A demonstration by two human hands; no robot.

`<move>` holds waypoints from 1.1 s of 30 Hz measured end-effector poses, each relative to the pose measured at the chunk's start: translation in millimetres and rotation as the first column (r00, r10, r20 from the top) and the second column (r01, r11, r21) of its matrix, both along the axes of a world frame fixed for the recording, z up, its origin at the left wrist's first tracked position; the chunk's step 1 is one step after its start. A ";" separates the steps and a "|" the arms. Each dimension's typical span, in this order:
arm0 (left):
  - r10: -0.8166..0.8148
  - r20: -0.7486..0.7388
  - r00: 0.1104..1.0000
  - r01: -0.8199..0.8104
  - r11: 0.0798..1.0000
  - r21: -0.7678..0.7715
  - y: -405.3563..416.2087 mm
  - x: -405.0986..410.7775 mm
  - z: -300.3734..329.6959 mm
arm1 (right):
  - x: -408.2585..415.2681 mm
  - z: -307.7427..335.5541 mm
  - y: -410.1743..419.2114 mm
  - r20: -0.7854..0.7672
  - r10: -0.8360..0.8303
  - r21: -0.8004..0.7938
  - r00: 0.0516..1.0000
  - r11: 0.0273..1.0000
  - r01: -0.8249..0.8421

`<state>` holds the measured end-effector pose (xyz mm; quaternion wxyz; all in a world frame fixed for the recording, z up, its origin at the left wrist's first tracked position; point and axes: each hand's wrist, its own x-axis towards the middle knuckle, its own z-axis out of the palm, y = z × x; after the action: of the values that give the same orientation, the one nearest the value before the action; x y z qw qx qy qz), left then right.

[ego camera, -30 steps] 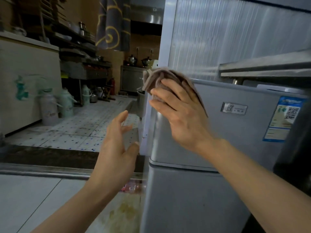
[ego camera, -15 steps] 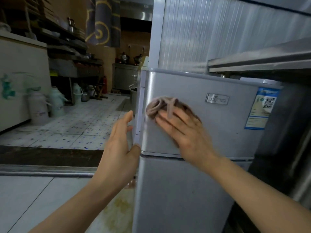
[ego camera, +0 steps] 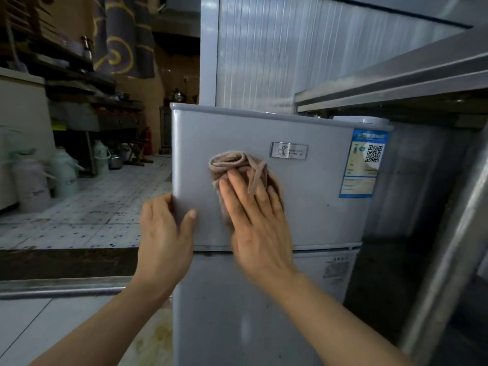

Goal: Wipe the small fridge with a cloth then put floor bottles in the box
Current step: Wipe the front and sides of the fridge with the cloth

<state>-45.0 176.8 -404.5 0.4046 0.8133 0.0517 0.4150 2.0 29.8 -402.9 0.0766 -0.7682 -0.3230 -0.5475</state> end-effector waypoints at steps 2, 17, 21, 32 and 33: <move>0.012 0.002 1.000 -0.012 1.000 0.002 1.1 1.7 -1.6 | 3.7 7.9 -7.7 0.002 0.006 -0.004 1.000 1.000 -0.006; 0.014 0.090 0.996 -0.014 1.000 0.005 5.6 7.3 -8.9 | 42.2 16.2 -128.1 -0.176 -0.035 0.554 0.984 0.822 0.129; -0.012 0.090 0.996 0.016 0.999 -0.047 7.1 9.9 -10.3 | 33.4 -42.4 -127.4 -0.274 0.007 0.599 0.962 0.784 0.165; -0.105 -0.108 0.989 0.105 0.994 -0.002 20.3 -17.1 -42.7 | 7.3 -70.6 -76.1 -0.284 0.027 0.643 0.958 0.747 0.170; -0.119 -0.110 0.987 0.116 0.993 -0.027 20.5 -17.3 -44.3 | 2.6 -71.2 -54.4 -0.243 0.052 0.612 0.969 0.783 0.111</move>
<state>-62.3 197.3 -448.8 0.4330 0.8326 0.0304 0.3439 4.6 -24.6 -474.2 0.3558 -0.7668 -0.1004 -0.5248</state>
